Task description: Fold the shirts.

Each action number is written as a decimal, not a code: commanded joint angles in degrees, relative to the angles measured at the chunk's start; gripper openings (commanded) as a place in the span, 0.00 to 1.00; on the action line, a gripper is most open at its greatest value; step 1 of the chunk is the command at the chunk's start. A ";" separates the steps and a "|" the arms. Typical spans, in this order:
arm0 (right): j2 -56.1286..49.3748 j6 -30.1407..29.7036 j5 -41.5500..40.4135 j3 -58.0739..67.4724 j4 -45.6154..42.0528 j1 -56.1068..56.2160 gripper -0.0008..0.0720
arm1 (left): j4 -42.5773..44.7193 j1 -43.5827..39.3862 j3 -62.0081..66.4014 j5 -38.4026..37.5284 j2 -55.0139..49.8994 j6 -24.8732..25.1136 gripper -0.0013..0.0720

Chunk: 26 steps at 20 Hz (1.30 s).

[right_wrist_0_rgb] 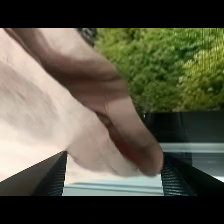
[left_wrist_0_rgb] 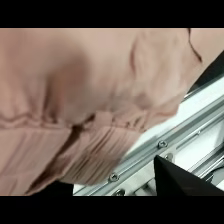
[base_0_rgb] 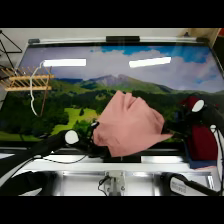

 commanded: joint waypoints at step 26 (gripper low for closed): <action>15.69 -17.07 -44.46 35.12 54.34 6.84 0.08 | 2.62 34.88 57.48 -1.81 10.82 15.72 0.06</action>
